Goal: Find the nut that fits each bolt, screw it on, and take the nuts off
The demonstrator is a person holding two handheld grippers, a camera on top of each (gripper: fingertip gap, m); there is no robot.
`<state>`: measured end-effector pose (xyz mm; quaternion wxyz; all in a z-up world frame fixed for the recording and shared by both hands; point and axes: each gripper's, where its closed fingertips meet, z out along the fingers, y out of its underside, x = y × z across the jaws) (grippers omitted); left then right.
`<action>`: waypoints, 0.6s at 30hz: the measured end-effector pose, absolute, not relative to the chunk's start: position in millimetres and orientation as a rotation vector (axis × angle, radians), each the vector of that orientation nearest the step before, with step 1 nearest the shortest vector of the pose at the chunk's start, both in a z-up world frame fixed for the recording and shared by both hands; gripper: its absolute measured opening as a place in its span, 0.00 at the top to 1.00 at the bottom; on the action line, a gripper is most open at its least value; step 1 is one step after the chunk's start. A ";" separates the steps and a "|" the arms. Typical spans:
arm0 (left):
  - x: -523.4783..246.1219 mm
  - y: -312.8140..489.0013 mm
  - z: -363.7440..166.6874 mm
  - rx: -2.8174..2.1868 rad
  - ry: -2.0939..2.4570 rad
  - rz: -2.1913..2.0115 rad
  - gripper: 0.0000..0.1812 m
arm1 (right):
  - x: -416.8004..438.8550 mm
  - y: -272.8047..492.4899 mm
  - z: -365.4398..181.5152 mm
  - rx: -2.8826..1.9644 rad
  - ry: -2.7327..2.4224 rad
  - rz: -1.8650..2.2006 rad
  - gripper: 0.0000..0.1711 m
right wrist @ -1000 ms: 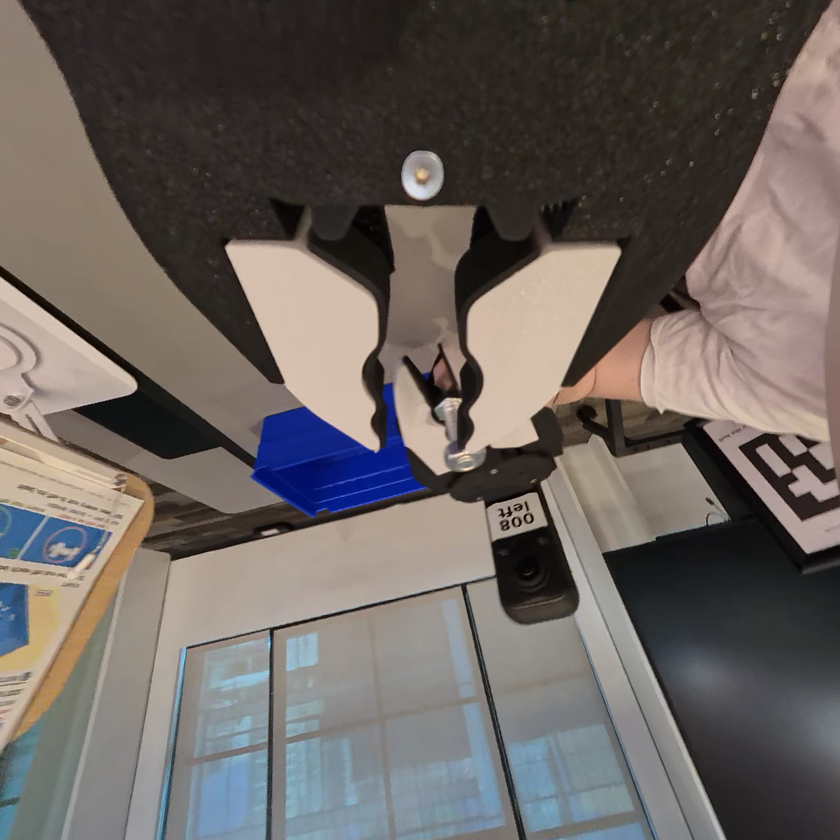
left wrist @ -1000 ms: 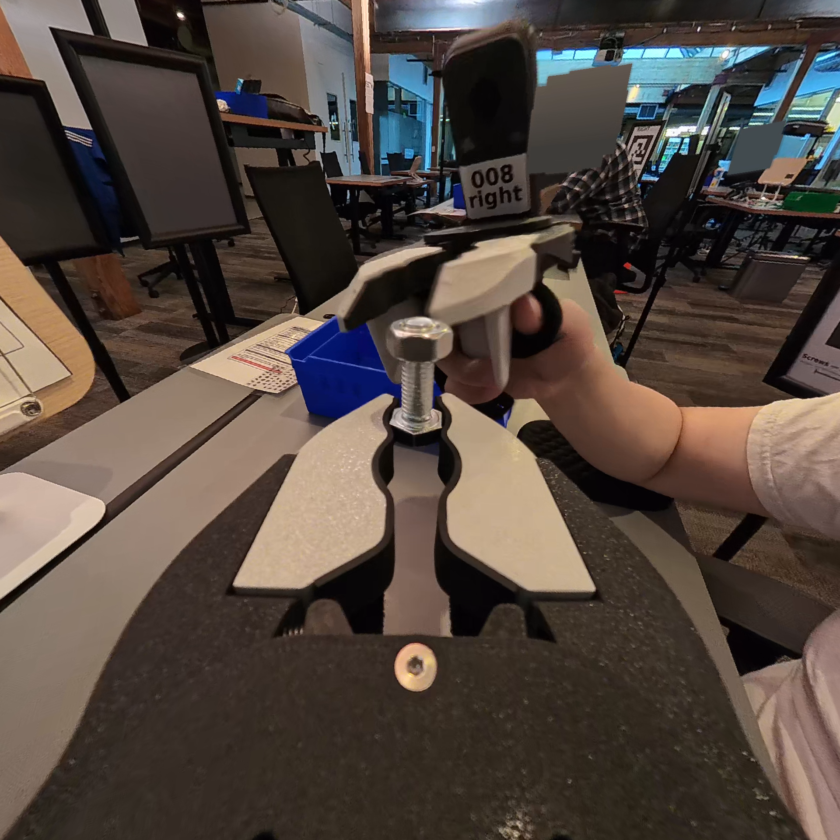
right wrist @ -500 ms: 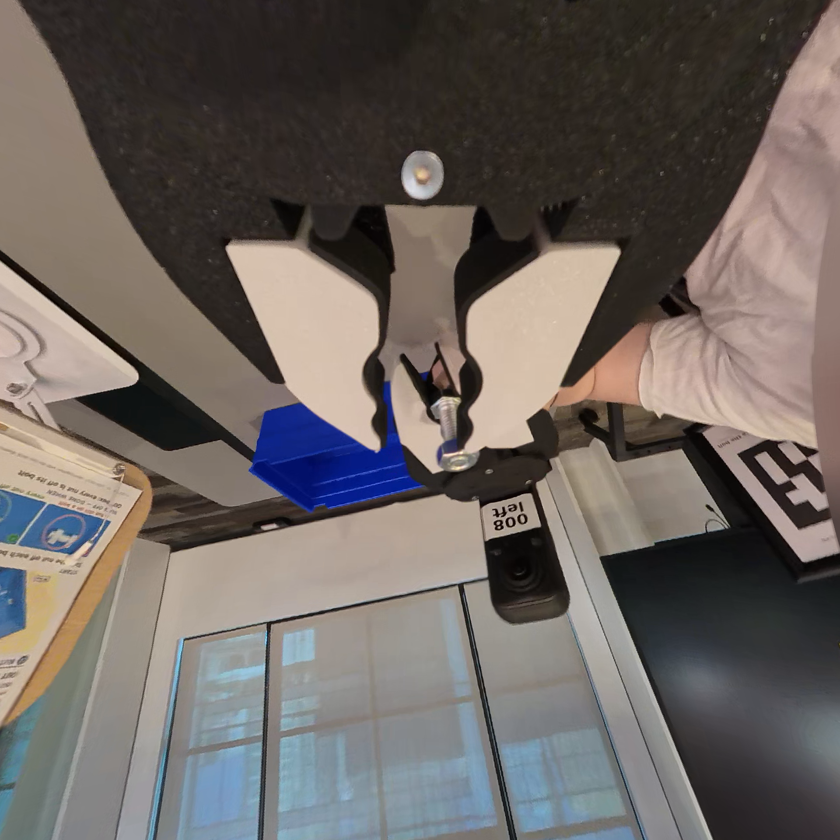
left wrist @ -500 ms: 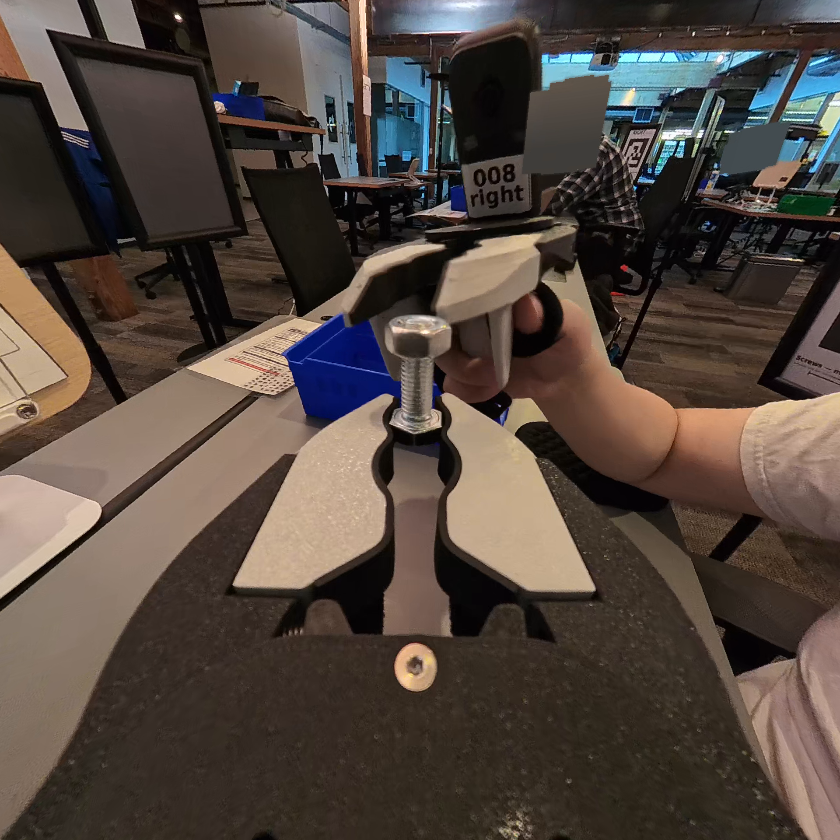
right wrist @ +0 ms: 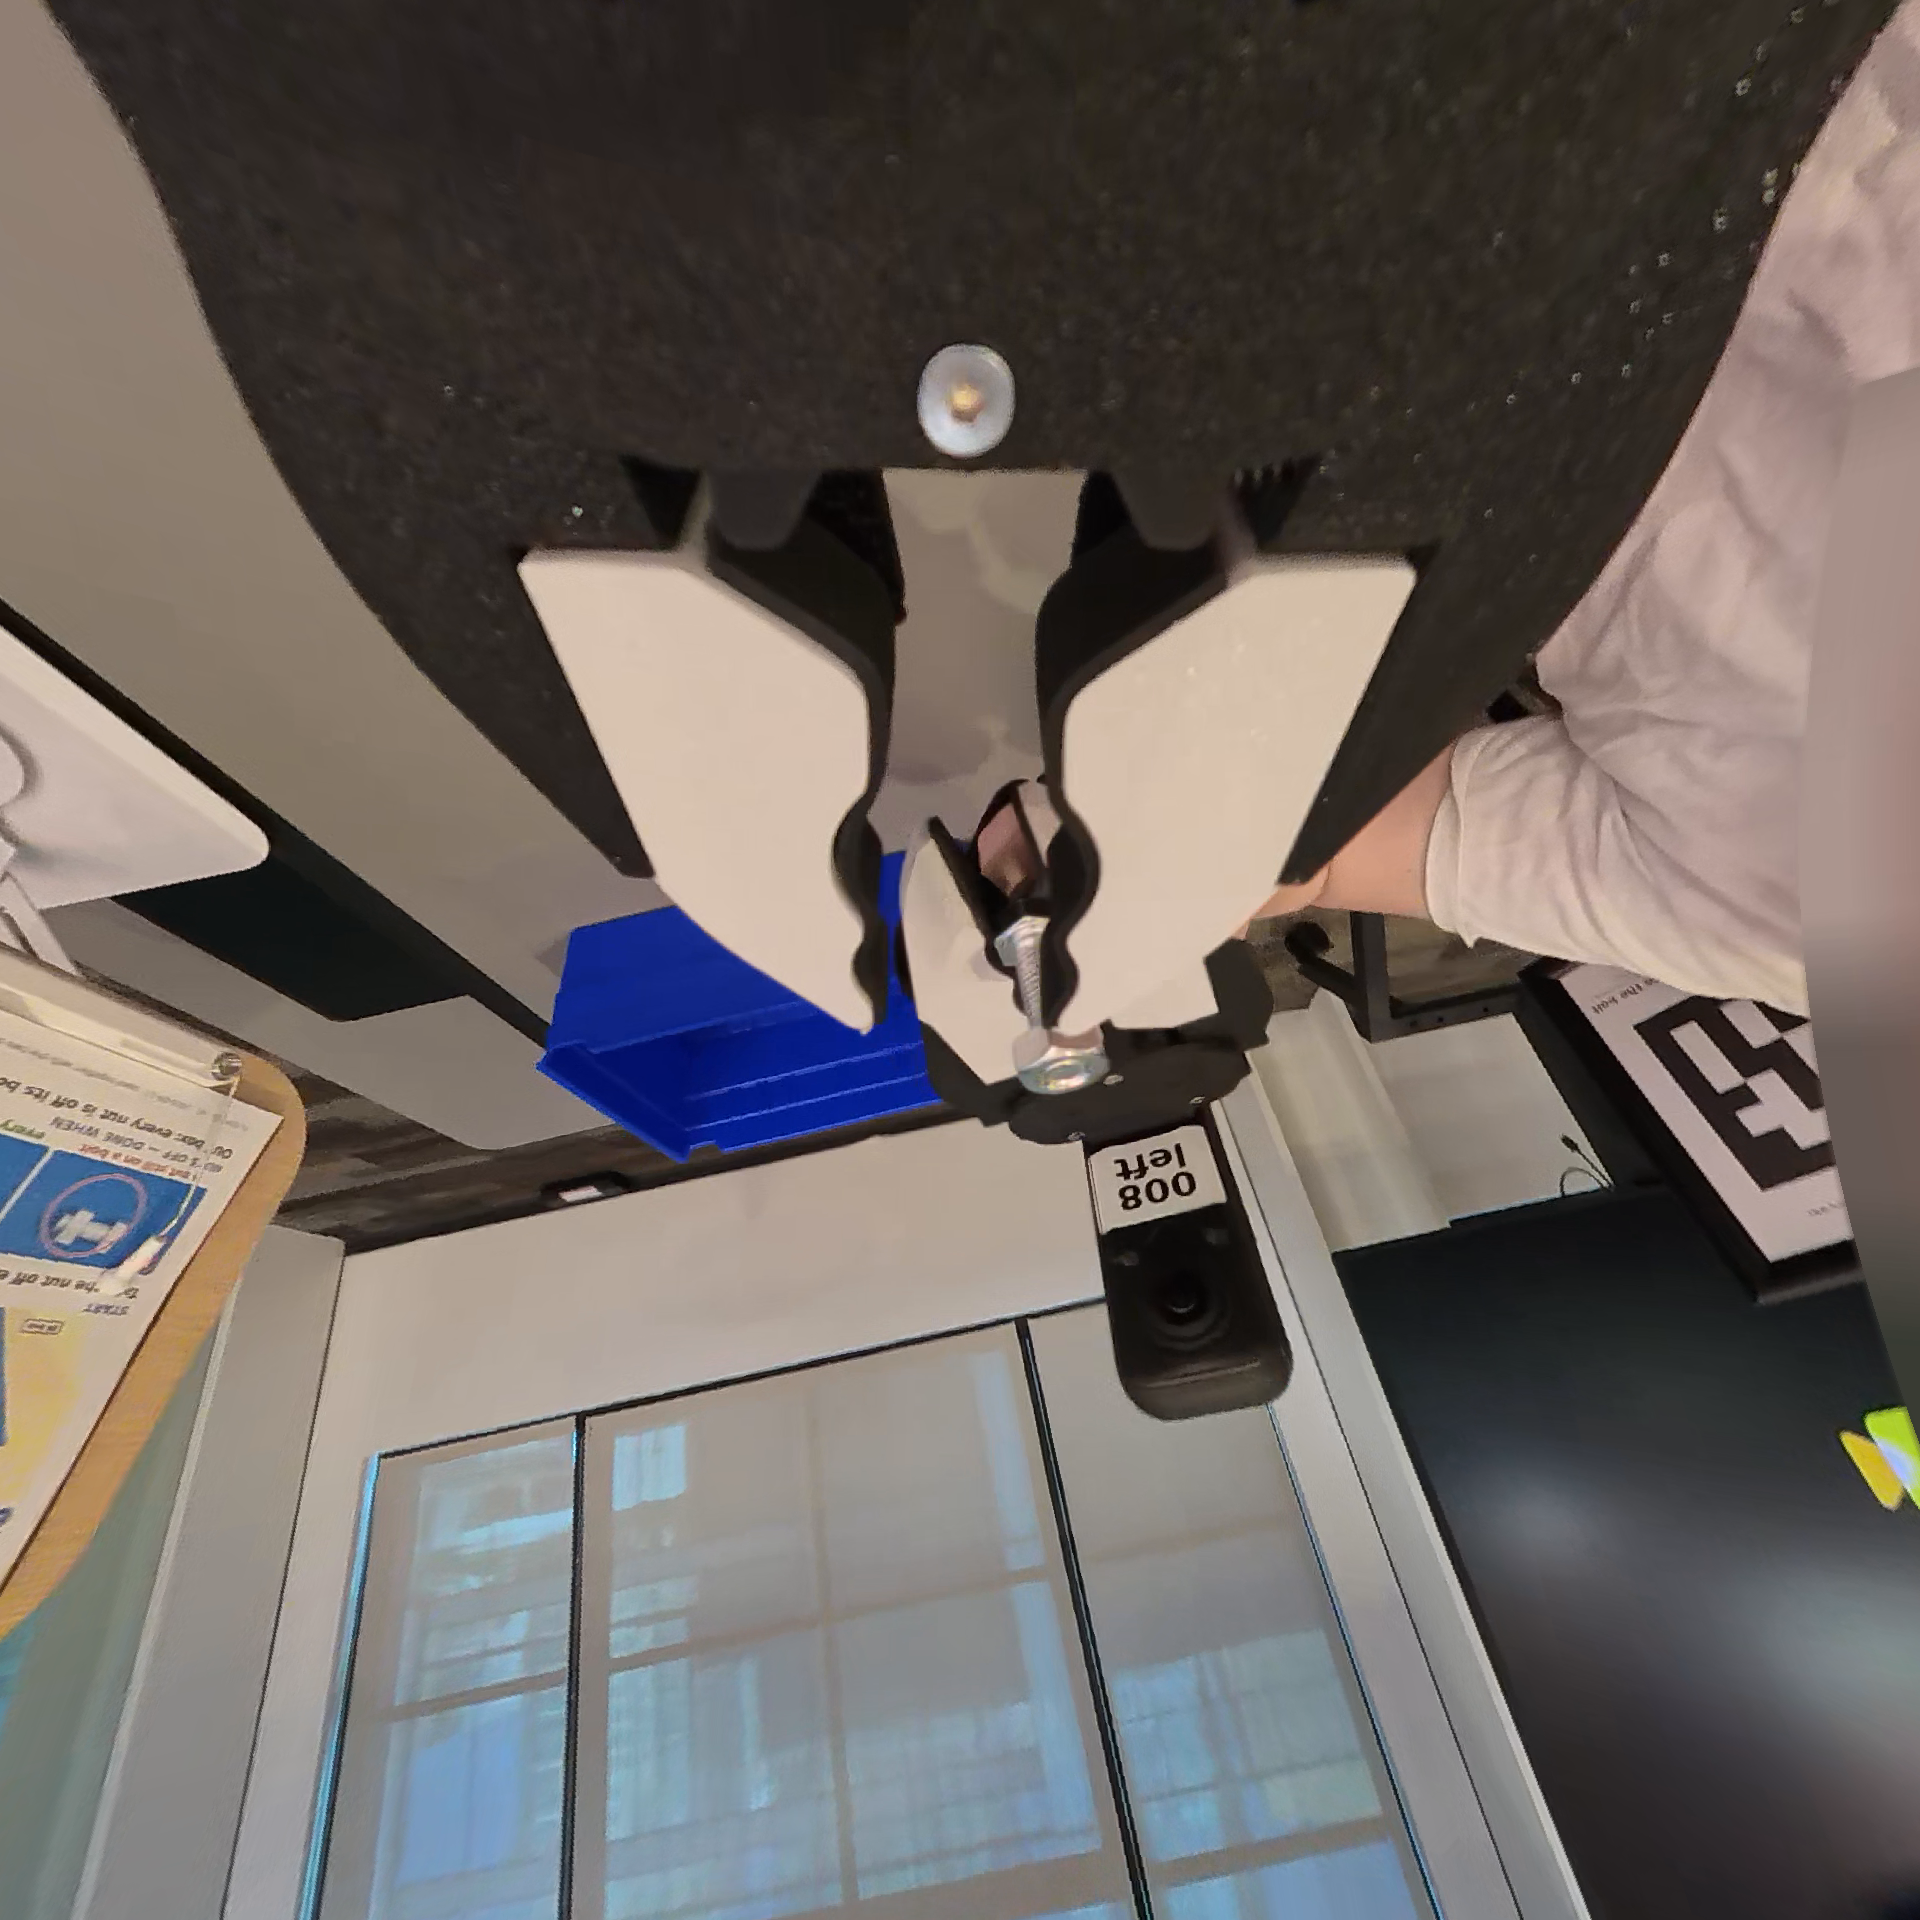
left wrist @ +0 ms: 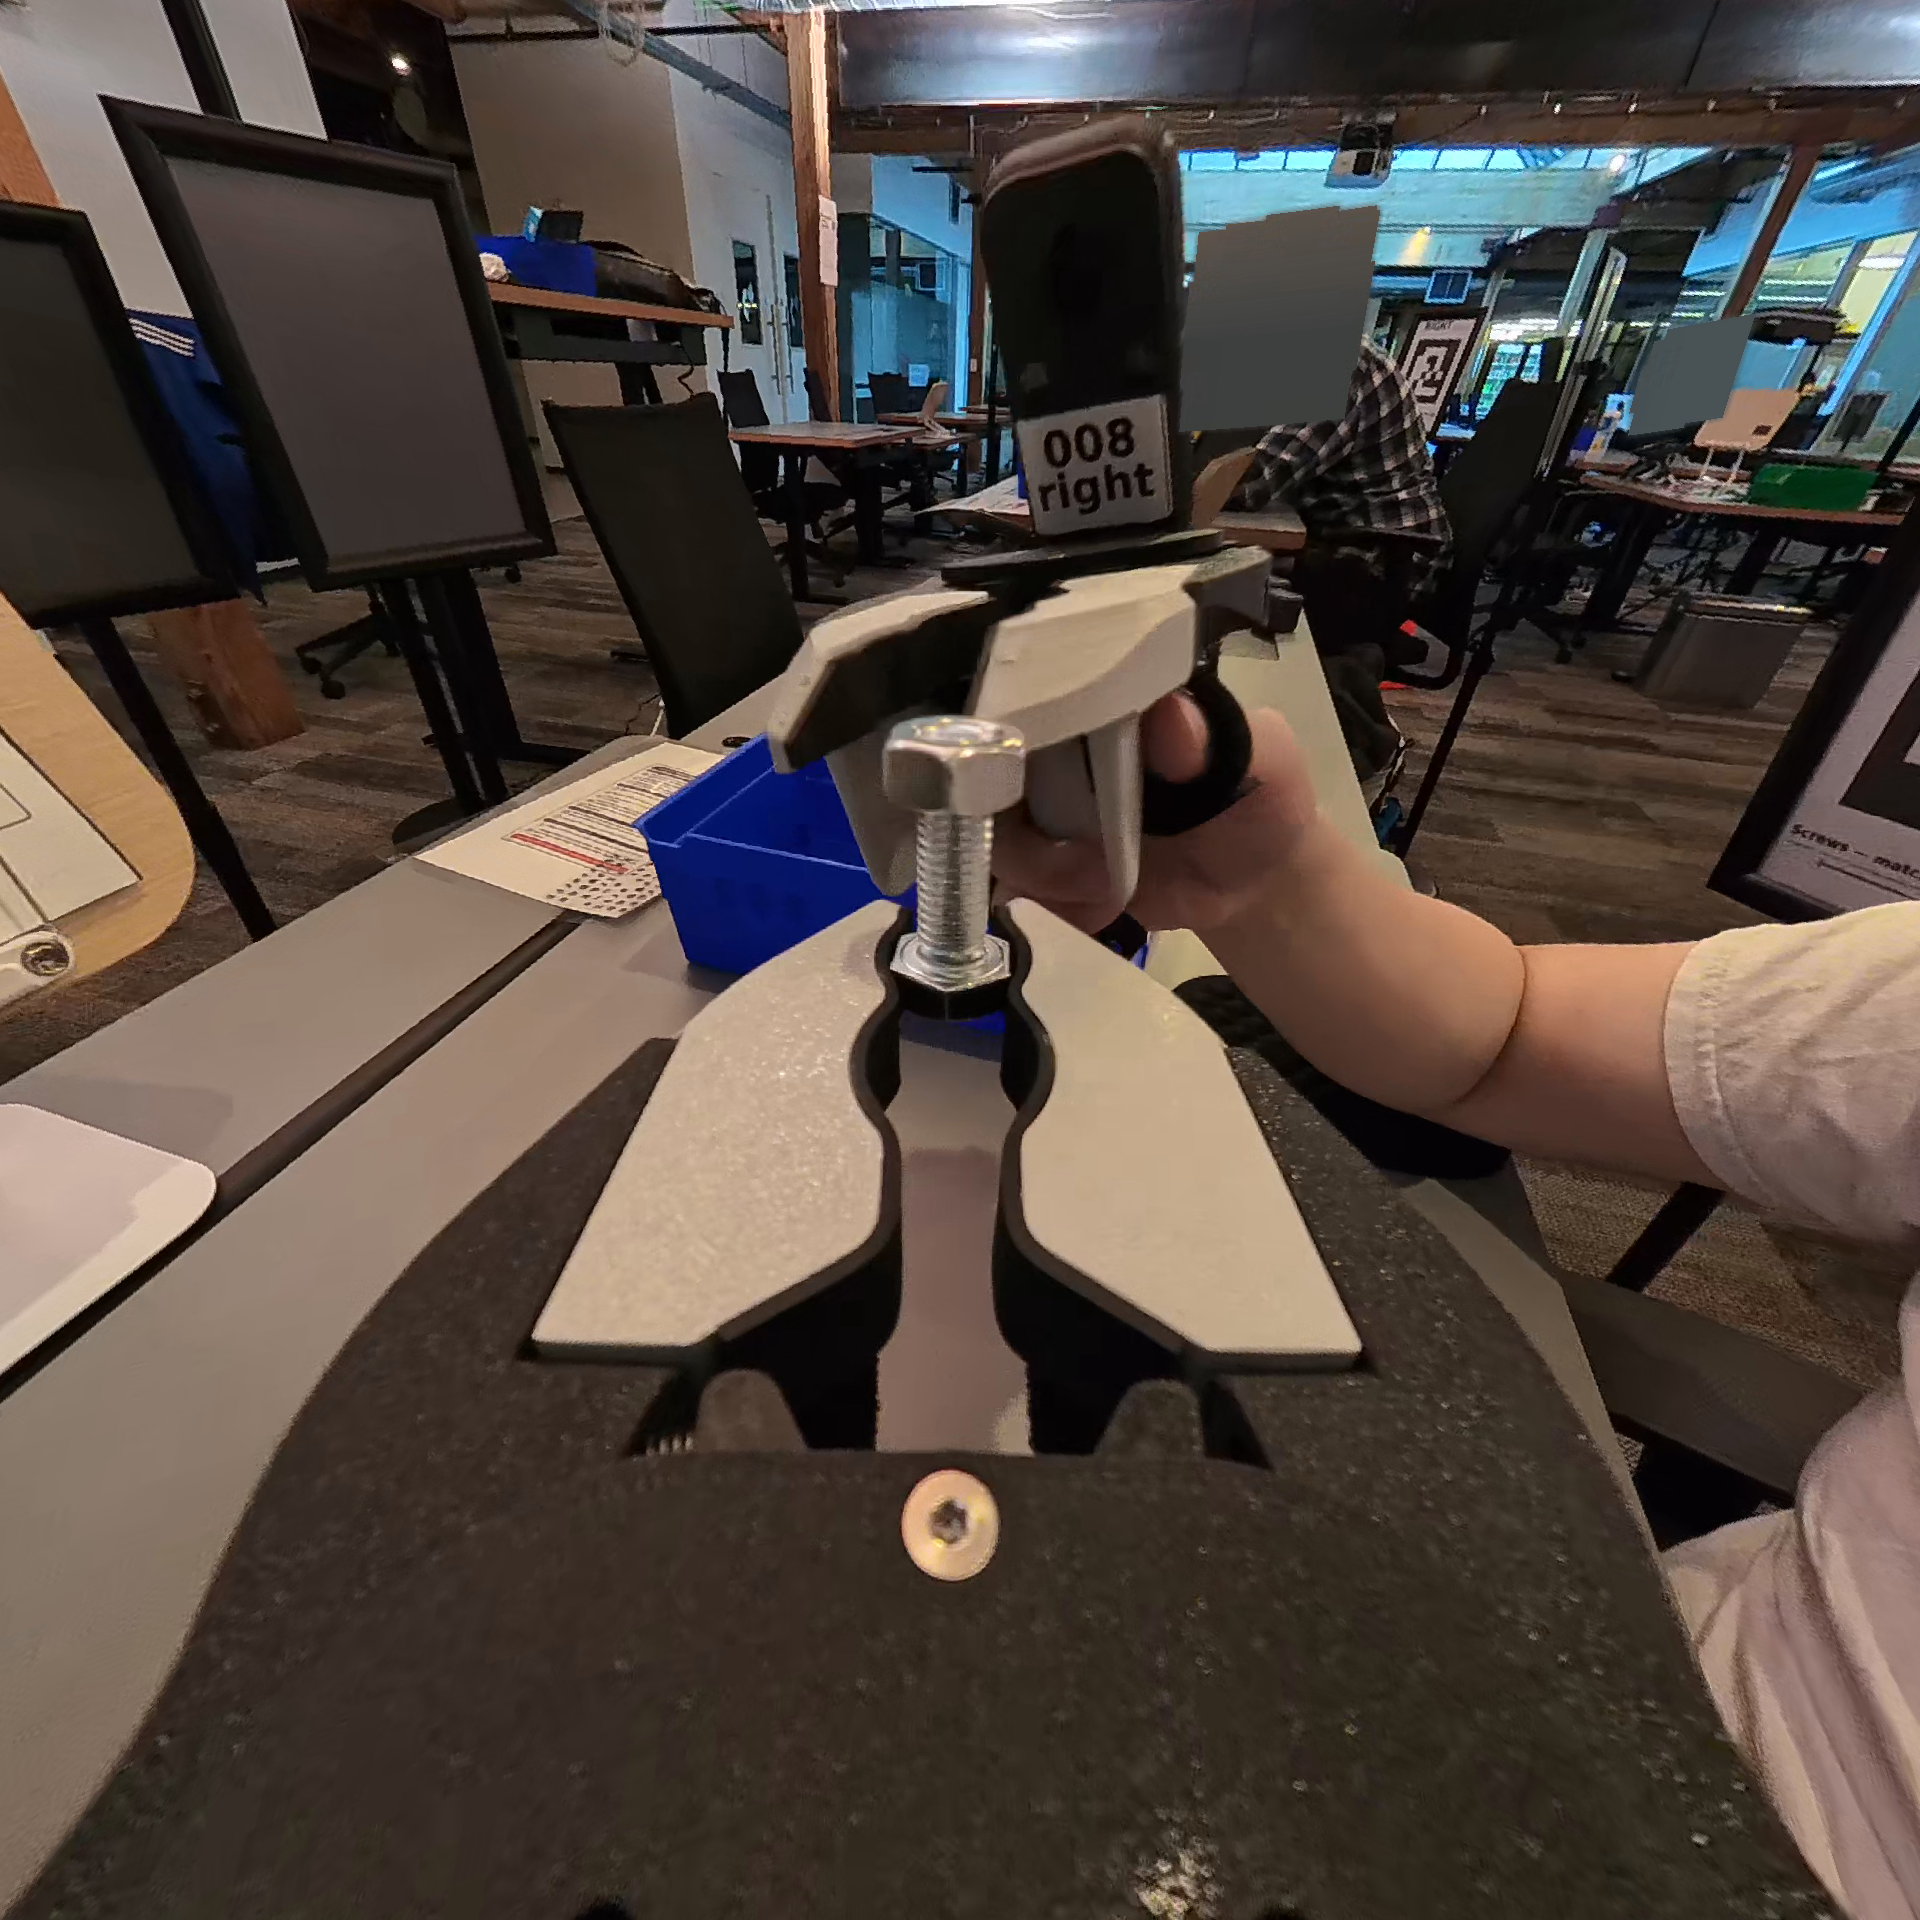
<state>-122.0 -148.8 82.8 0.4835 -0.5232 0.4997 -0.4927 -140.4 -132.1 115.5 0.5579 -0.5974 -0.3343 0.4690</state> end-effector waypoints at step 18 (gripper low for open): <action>-120.9 -152.8 82.1 -1.269 1.236 -1.189 0.92 | -146.2 -144.1 121.7 -1.339 -0.854 1.110 0.84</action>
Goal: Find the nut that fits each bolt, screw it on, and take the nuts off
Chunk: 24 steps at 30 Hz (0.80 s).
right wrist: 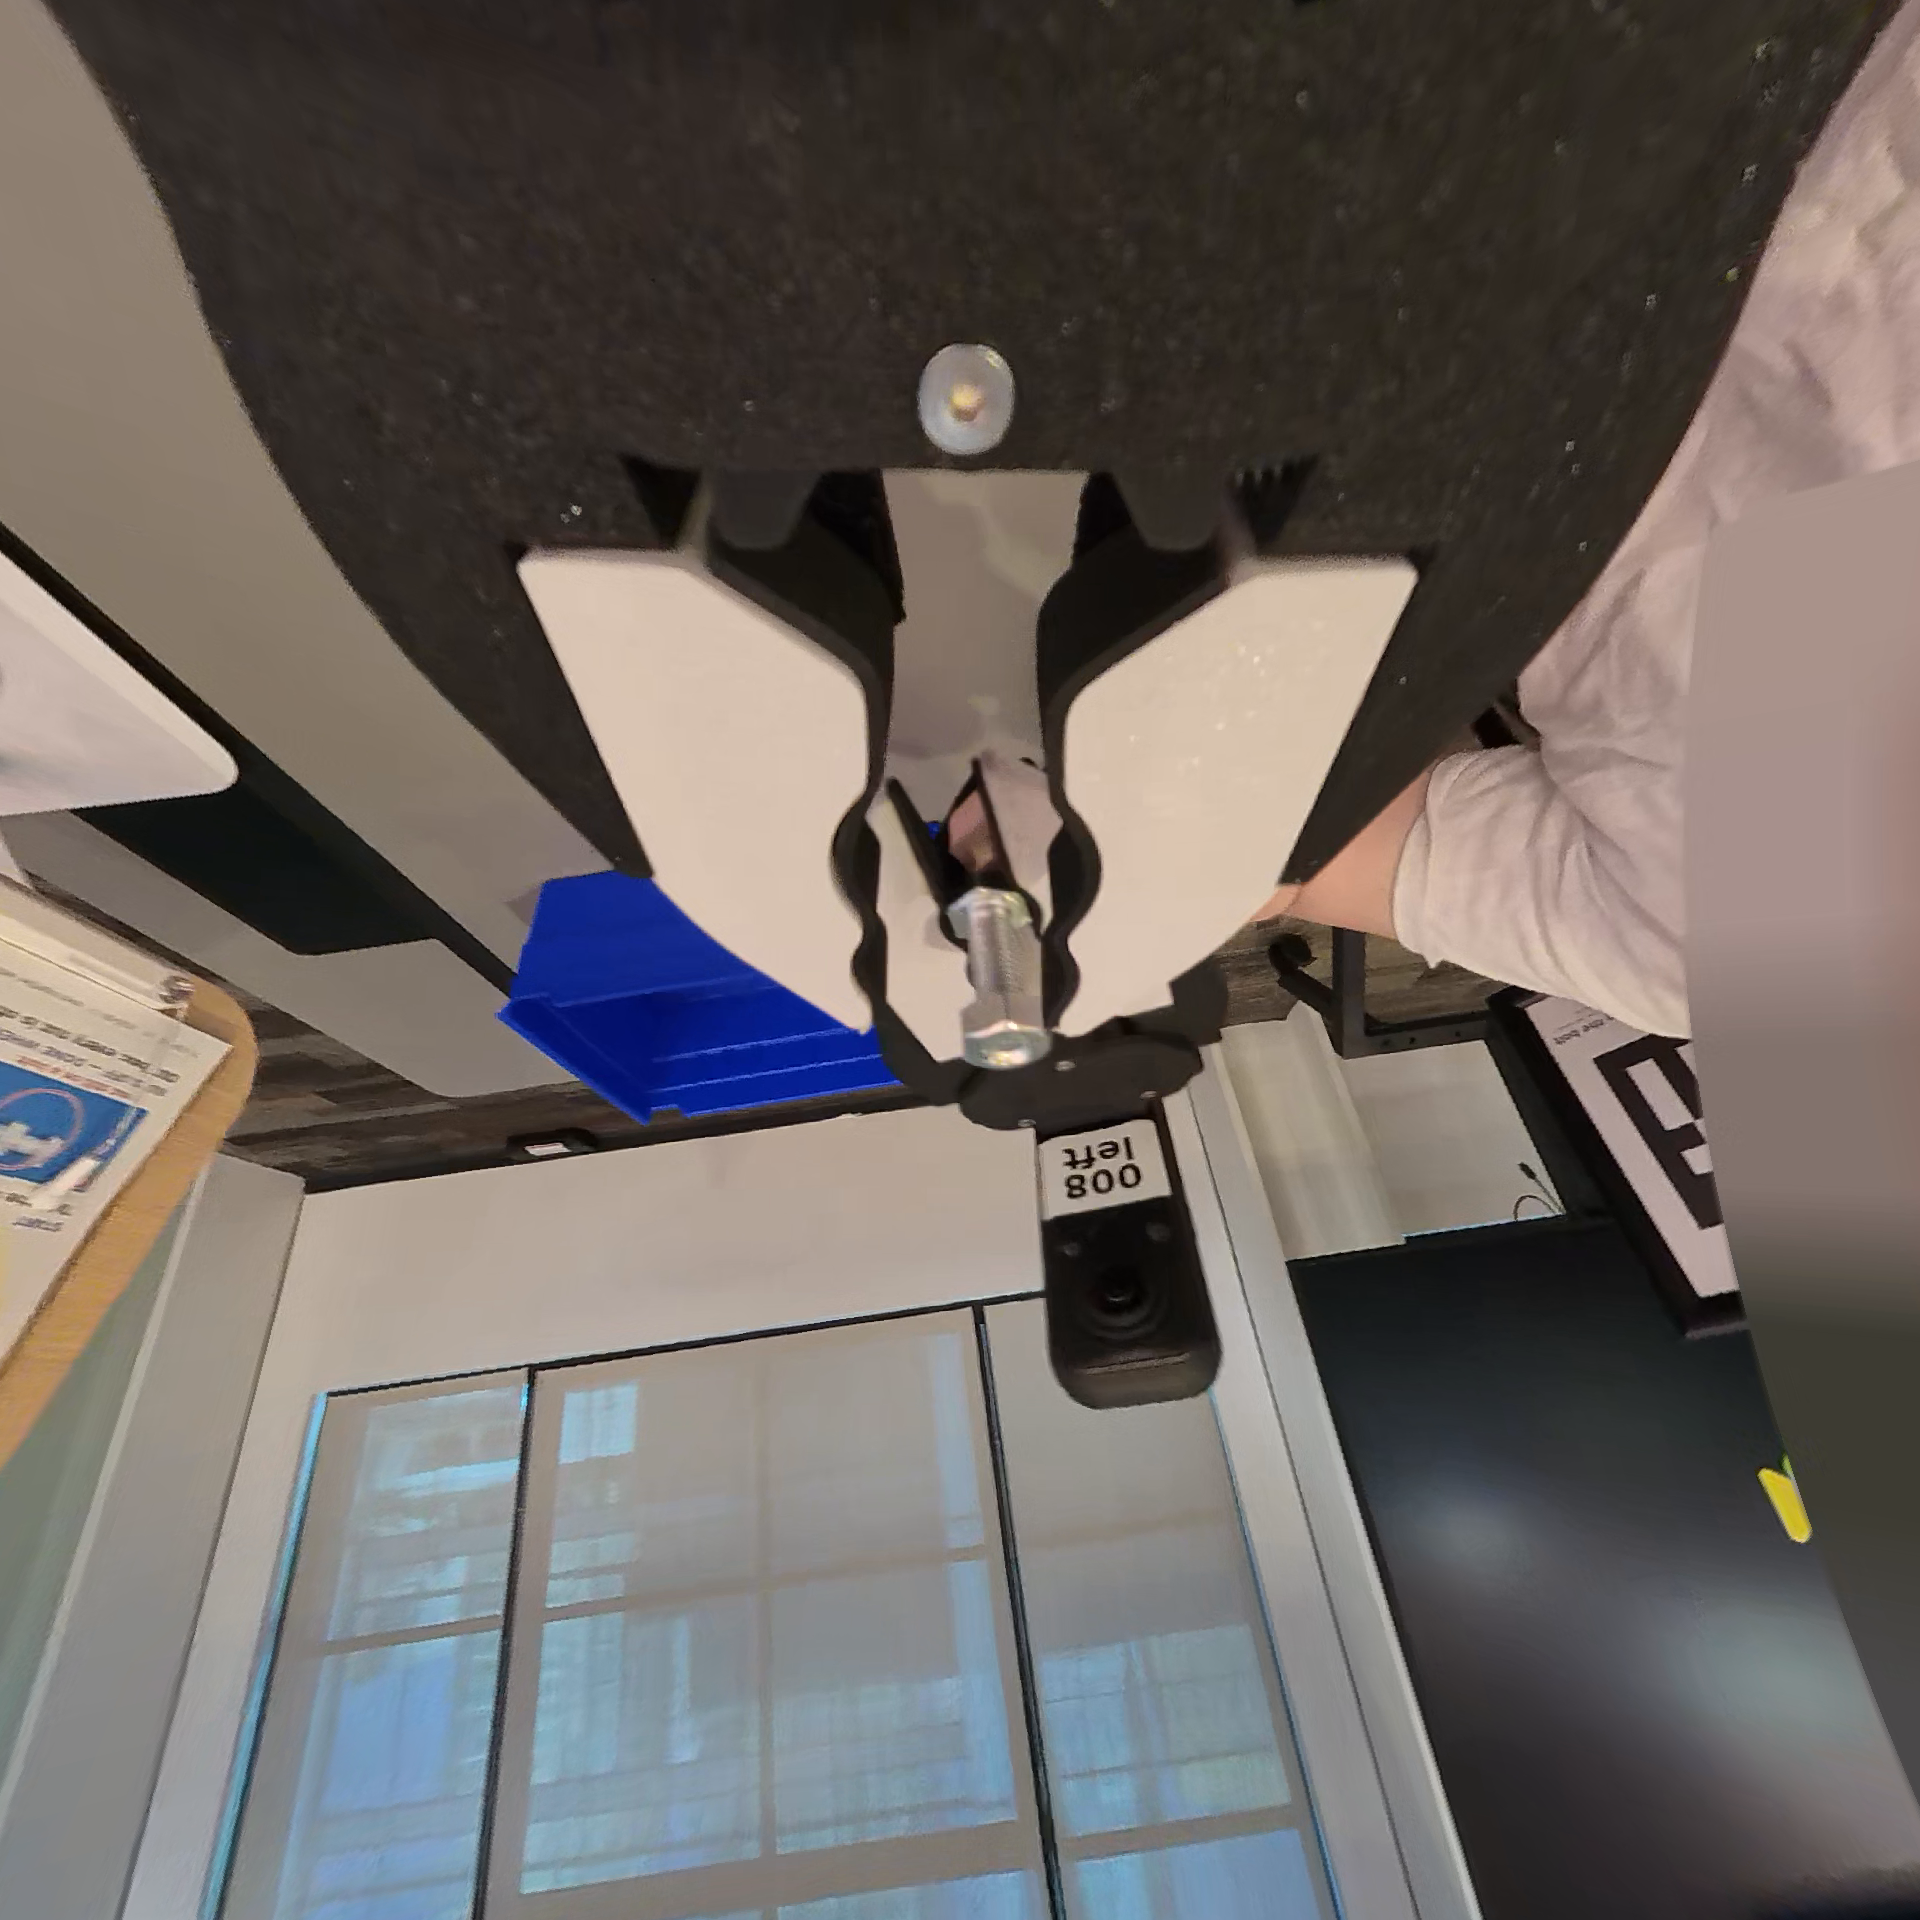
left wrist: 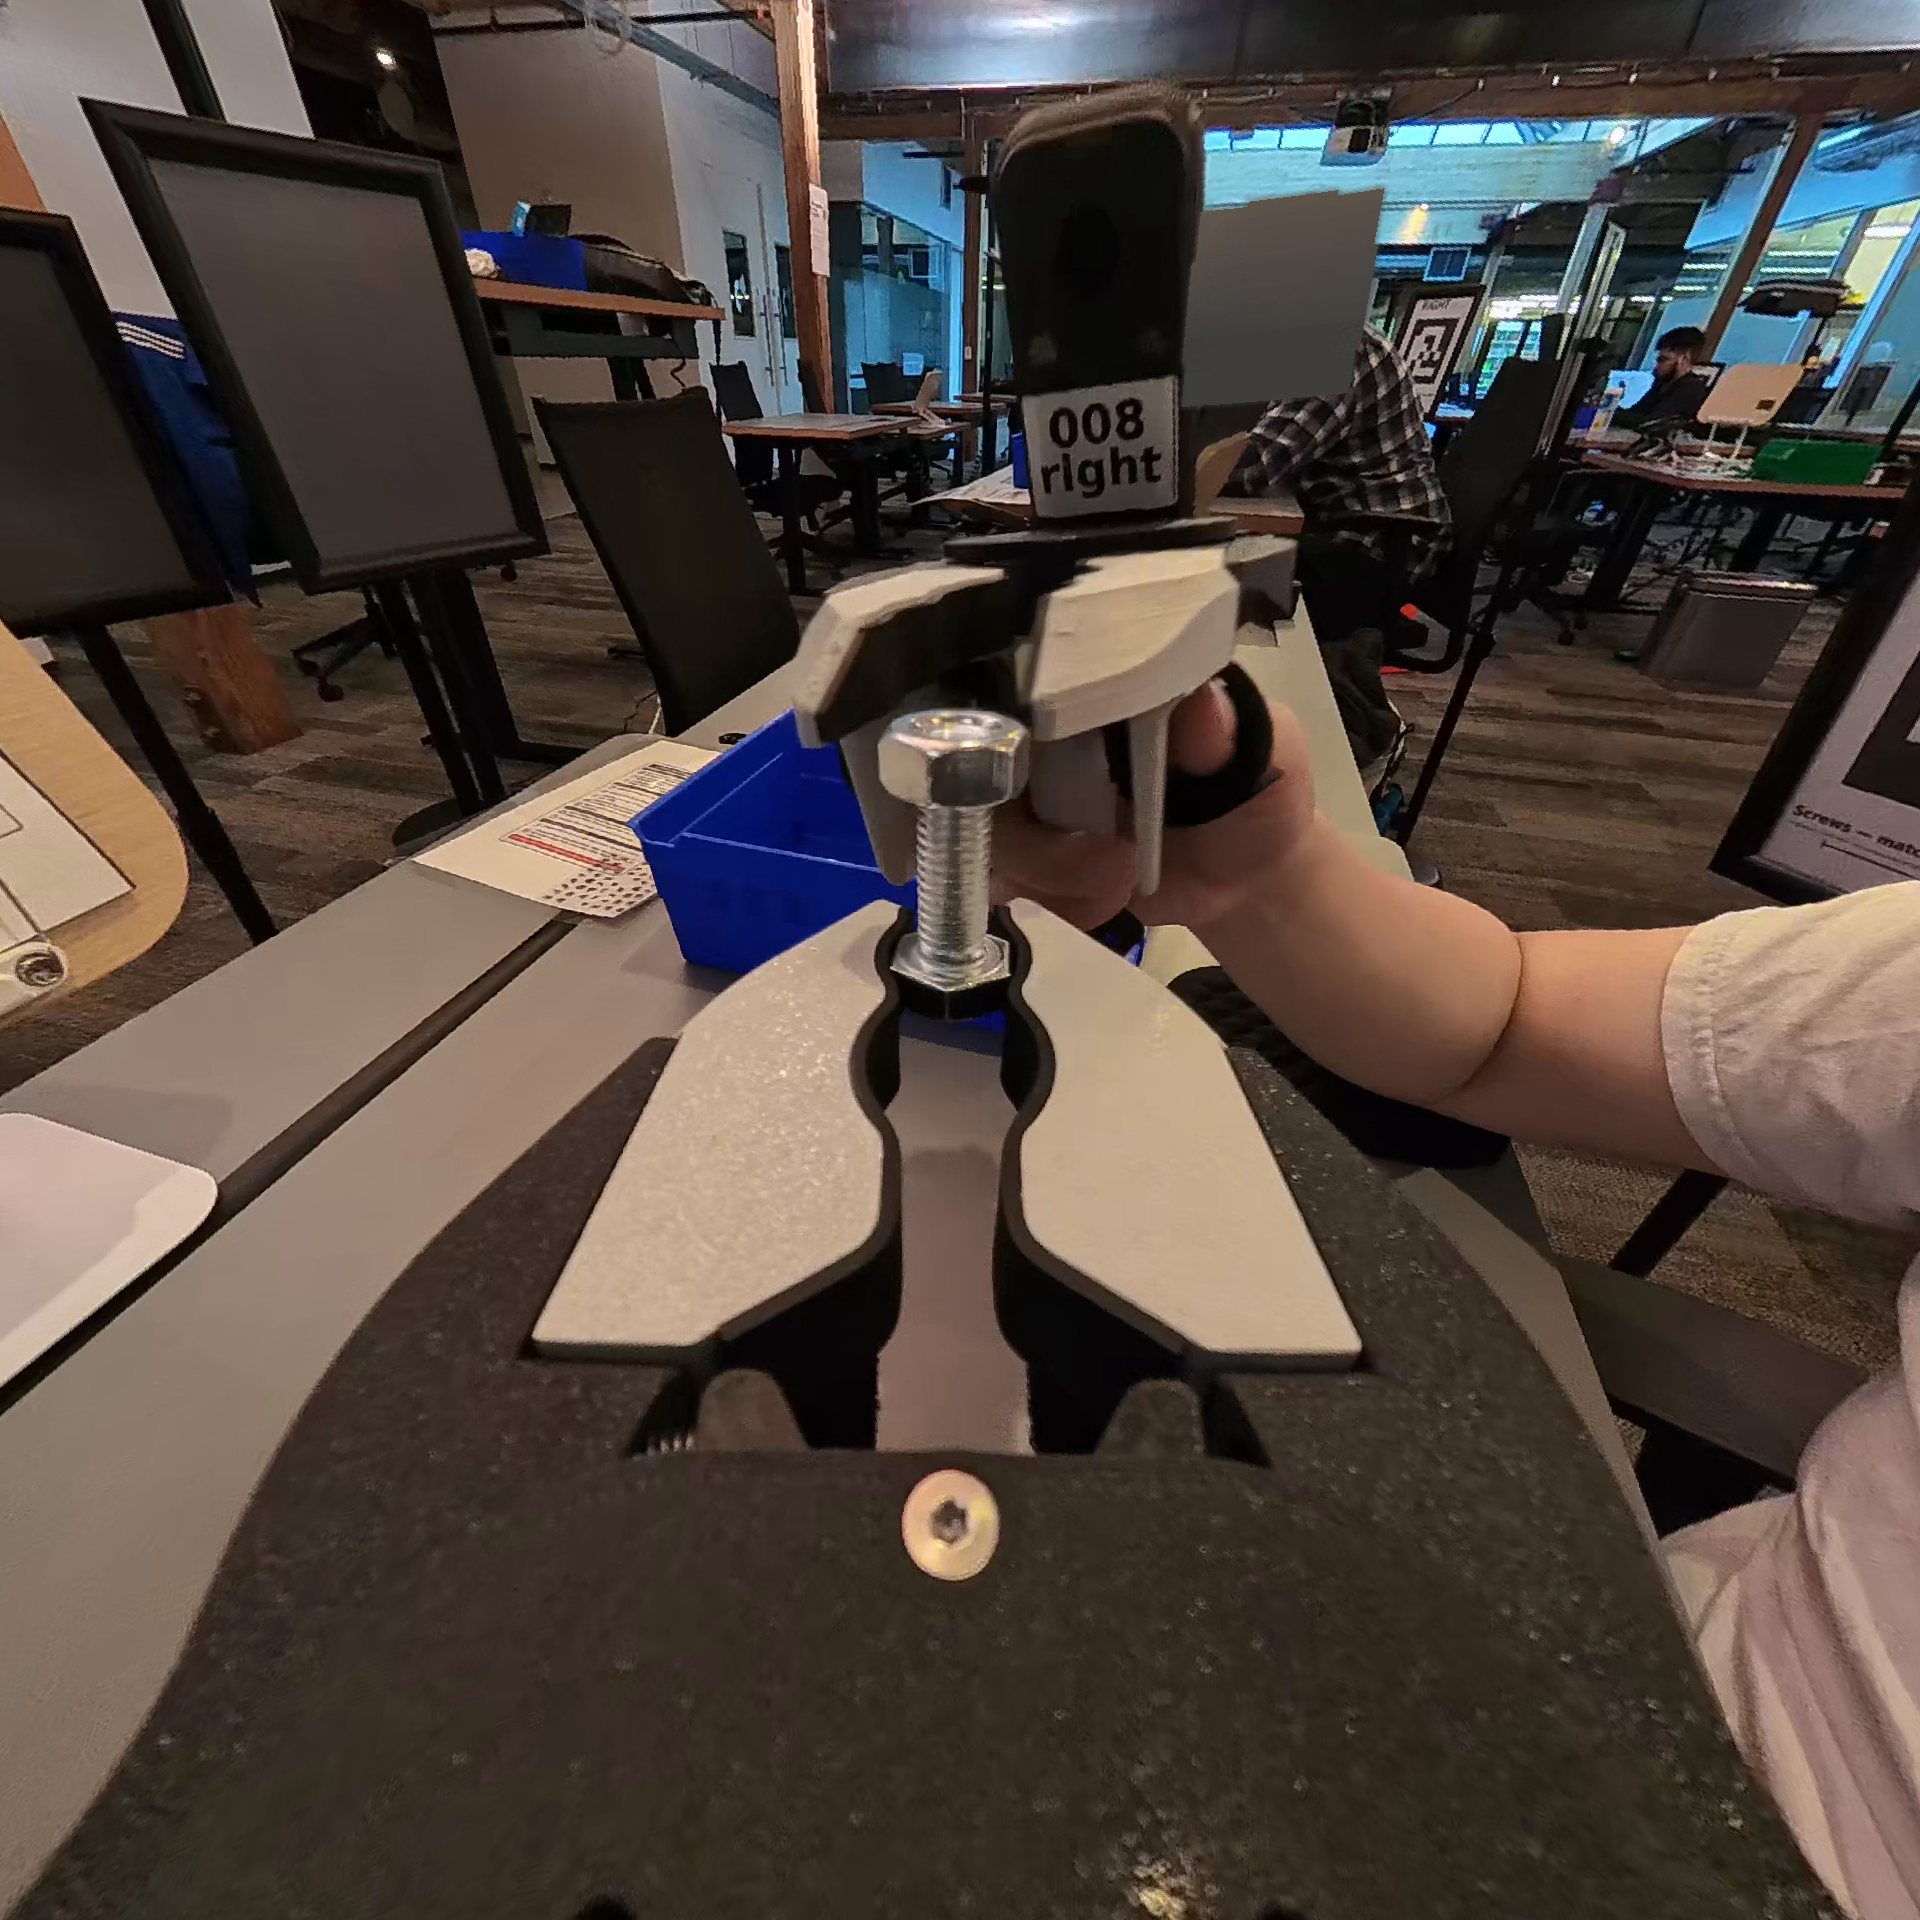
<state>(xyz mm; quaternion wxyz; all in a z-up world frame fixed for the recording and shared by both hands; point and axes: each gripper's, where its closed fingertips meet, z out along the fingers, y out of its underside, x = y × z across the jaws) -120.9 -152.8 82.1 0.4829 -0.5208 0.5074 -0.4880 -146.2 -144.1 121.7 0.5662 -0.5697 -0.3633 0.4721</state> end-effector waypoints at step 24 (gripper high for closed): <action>-118.0 -155.3 77.6 -1.277 1.252 -1.187 0.92 | -150.3 -143.3 115.8 -1.348 -0.899 1.007 0.82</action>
